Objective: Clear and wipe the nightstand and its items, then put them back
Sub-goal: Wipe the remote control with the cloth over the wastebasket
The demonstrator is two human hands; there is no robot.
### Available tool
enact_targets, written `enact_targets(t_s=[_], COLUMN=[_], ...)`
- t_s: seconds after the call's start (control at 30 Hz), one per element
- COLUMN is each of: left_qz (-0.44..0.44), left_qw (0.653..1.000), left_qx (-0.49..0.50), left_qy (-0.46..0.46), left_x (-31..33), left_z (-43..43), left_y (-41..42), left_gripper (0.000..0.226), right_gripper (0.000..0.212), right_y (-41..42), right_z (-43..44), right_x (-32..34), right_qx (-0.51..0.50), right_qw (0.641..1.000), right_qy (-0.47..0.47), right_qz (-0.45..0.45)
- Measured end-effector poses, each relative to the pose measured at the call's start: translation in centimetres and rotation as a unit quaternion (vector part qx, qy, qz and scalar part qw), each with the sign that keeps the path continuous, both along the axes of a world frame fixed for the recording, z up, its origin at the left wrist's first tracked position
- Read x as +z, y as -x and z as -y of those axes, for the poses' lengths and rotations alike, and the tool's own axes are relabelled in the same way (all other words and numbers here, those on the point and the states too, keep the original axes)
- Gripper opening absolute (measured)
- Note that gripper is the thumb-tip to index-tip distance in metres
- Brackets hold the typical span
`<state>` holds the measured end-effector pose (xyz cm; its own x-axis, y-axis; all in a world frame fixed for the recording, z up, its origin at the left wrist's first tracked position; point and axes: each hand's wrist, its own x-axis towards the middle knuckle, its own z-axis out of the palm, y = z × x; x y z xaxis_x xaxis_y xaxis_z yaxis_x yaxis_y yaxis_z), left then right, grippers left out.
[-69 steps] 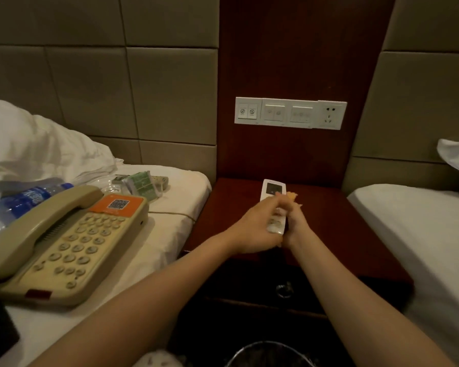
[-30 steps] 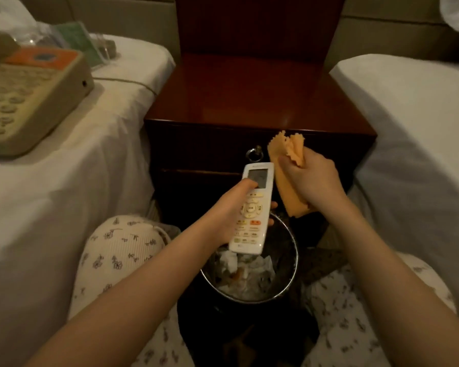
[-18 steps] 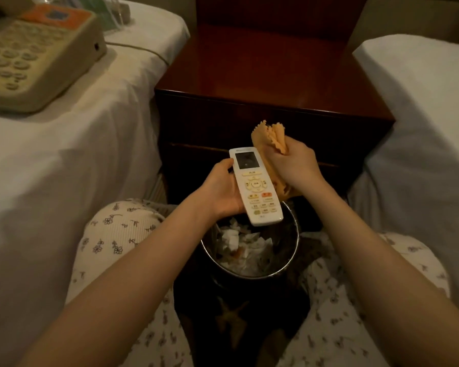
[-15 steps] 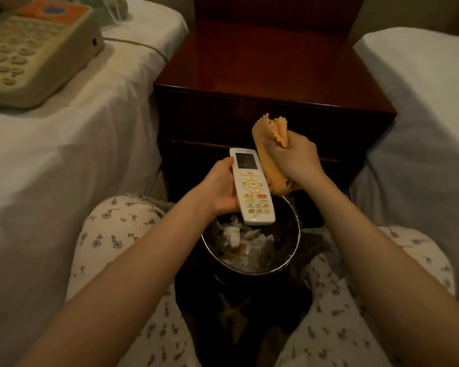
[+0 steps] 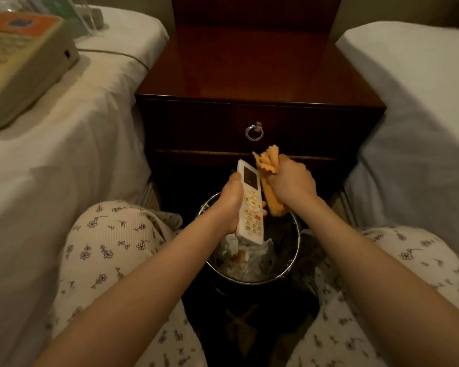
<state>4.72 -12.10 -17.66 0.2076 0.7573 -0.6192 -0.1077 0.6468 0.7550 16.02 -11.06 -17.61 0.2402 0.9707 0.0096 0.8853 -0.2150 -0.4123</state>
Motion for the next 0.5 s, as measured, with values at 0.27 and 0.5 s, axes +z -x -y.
enact_targets(t_s=[0.27, 0.5], left_qz=[-0.059, -0.299], left_qw=[0.992, 0.883], left_qx=[-0.096, -0.296], left_qy=[-0.060, -0.209], left_x=[0.2, -1.5], left_z=[0.2, 0.5], left_y=[0.0, -0.2], left_gripper=[0.042, 0.046], right_gripper=[0.017, 0.009], right_y=[0.8, -1.6], right_z=[0.2, -0.6], right_x=[1.5, 1.3], right_qx=[0.125, 0.083], right_qw=[0.963, 0.996], right_qy=[-0.042, 0.000], right_qz=[-0.236, 0.032])
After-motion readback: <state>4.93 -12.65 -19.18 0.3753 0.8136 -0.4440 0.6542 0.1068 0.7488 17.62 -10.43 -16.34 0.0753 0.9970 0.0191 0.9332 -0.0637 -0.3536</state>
